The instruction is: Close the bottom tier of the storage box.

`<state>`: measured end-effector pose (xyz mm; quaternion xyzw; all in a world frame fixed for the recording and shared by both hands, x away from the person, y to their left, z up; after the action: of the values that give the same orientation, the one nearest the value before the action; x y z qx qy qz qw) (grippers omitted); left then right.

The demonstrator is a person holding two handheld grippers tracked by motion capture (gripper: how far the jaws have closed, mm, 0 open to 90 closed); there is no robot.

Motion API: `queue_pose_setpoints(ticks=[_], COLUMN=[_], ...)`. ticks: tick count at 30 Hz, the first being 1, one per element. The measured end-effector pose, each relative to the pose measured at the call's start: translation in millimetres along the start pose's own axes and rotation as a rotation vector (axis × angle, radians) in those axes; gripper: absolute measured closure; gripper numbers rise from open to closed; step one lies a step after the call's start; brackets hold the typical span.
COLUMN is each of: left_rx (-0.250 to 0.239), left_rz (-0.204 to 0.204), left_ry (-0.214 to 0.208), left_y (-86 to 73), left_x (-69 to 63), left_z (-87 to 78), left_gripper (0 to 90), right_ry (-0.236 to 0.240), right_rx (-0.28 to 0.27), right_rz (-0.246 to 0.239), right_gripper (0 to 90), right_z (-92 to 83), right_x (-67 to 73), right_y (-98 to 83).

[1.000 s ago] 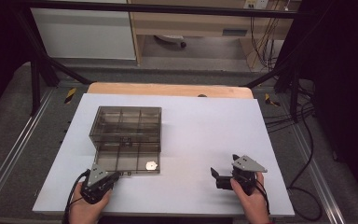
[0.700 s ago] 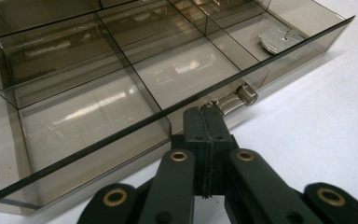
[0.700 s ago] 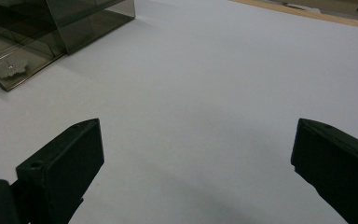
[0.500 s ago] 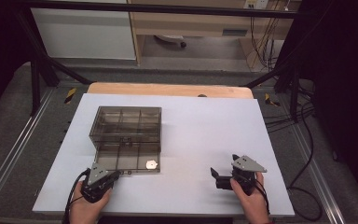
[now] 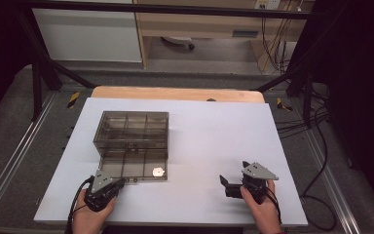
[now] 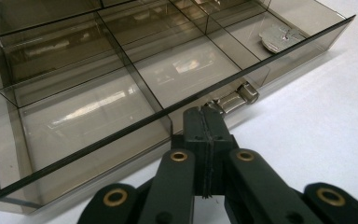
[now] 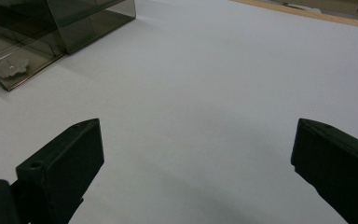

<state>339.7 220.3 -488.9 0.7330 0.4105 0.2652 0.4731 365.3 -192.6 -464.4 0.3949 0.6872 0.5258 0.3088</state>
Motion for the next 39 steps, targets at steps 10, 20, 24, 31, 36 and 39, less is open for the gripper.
queue_pose_setpoints(ticks=[10, 20, 24, 31, 36, 39], left_rx=[0.003, 0.021, 0.023, 0.030, 0.038, 0.044], left_rz=[0.002, -0.005, -0.010, -0.012, -0.014, -0.014], left_ry=[-0.004, -0.013, -0.015, -0.021, -0.024, -0.023], left_y=[0.2, 1.0, 1.9, 5.6, 7.2, 7.7], left_x=[0.8, 1.6, 1.9, 2.3, 4.2, 5.7], left_z=[0.3, 3.5, 3.8, 6.8, 9.7, 11.2], left_gripper=[90.0, 90.0, 90.0, 90.0, 90.0, 90.0], right_ry=[-0.004, 0.005, 0.007, 0.013, 0.014, 0.011], right_rx=[0.006, 0.010, 0.007, 0.008, 0.008, 0.006], right_rz=[0.001, -0.006, -0.010, -0.009, -0.005, -0.007], right_gripper=[2.7, 2.3, 2.3, 2.3, 2.3, 2.3], right_z=[0.5, 0.2, -0.3, -0.3, -0.2, -0.3], right_x=[-0.9, 0.2, 0.7, 1.4, 1.7, 1.2], right_y=[-0.2, -0.7, -0.1, -0.1, 0.0, 0.0])
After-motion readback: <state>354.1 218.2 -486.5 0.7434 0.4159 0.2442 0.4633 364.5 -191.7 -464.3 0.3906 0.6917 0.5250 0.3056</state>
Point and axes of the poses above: each handheld gripper's, and its own axes: z roughly forward along the jaws, y roughly out of its top, x roughly to its left, the point moved 5 cm from there along z, roughly forward along the jaws, and after that the axes turned 13 degrees about -x, right-handed, at the moved point
